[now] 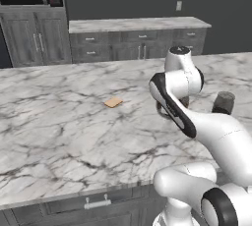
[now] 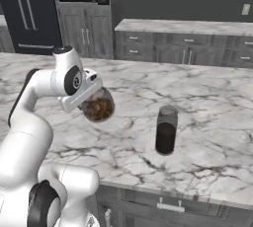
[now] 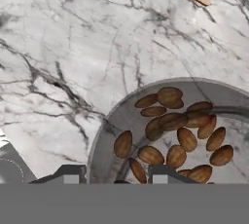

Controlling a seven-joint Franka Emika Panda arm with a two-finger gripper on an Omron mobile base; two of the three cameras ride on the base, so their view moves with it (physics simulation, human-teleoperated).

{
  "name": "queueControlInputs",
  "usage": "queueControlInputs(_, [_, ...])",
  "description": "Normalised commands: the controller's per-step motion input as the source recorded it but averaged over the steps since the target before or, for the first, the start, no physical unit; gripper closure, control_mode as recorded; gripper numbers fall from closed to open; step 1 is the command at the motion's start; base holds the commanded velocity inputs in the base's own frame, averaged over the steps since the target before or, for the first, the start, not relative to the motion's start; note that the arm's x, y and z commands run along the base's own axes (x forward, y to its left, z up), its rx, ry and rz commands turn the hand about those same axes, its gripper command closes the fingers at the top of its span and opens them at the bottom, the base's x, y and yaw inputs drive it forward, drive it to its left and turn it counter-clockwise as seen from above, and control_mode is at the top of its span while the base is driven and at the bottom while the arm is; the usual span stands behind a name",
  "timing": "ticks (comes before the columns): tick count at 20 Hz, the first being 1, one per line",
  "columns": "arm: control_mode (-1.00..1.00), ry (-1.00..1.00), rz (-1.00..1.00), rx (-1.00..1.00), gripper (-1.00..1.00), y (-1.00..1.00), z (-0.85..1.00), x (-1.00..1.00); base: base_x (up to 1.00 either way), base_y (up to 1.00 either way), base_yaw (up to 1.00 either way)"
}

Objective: Pick the jar and jar from the dining table and place them in the open cabinet. Close the cabinet after placing the objects.

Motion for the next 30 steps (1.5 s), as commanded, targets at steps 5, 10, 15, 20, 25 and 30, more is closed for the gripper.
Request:
queueControlInputs(5, [-1.00,0.00,0.54,-0.03,1.00,0.16,0.12,0.00,0.00,0.00,0.00])
queueControlInputs(10, [-1.00,0.00,0.60,-0.03,1.00,0.17,0.01,0.03,0.00,0.00,0.00])
queueControlInputs(15, [-1.00,0.01,0.25,0.00,1.00,0.10,-0.02,0.12,0.00,0.00,0.00])
queueControlInputs(20, [1.00,0.00,0.00,0.00,1.00,0.03,0.00,0.00,-0.09,0.30,0.03])
queueControlInputs(25, [1.00,0.00,0.00,0.00,1.00,0.00,0.00,0.00,-0.09,1.00,0.21])
queueControlInputs(30, [1.00,0.00,0.00,0.00,1.00,0.00,0.00,0.00,-0.03,1.00,0.24])
